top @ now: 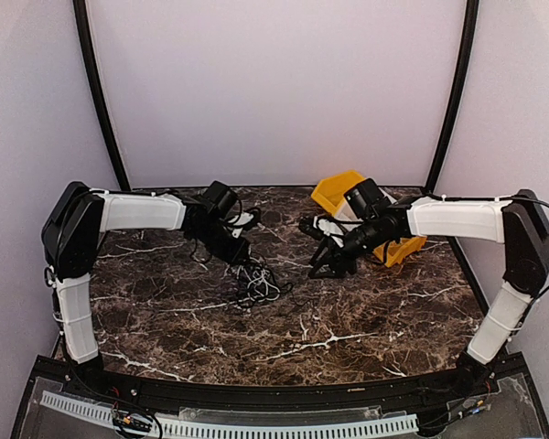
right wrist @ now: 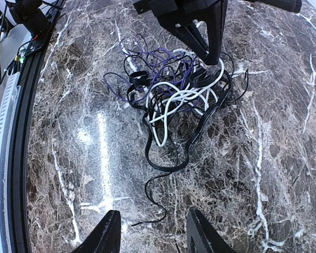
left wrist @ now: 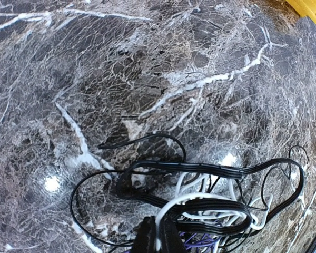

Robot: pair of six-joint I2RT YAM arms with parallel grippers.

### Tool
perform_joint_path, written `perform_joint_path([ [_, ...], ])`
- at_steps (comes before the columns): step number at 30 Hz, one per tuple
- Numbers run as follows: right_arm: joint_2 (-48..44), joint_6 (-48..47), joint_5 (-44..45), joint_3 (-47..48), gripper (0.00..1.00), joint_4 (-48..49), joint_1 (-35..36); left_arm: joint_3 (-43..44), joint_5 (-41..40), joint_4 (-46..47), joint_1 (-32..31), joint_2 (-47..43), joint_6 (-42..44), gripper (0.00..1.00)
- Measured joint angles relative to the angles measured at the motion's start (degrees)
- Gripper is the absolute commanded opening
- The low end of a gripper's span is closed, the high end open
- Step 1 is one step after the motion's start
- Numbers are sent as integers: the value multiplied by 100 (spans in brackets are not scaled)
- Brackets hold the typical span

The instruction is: Untangle the cables

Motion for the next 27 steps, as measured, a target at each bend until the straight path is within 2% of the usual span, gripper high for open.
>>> perform_joint_path([
  [5,83,28,48,4,42,-11,90,-151,-17,136,0,-337,-11,0],
  [11,90,302,61,225,43,33,107,-929,323,616,0,-1587,-33,0],
  [18,535,570,63,1572,49,52,341,-2050,918,1311,0,-2953,-26,0],
  [23,1250,737,96,2363,52,9,807,-2664,1224,1755,-7,-3412,-50,0],
  [27,1690,750,114,2586,54,-90,1207,-2981,1379,2100,-7,-3657,-118,0],
])
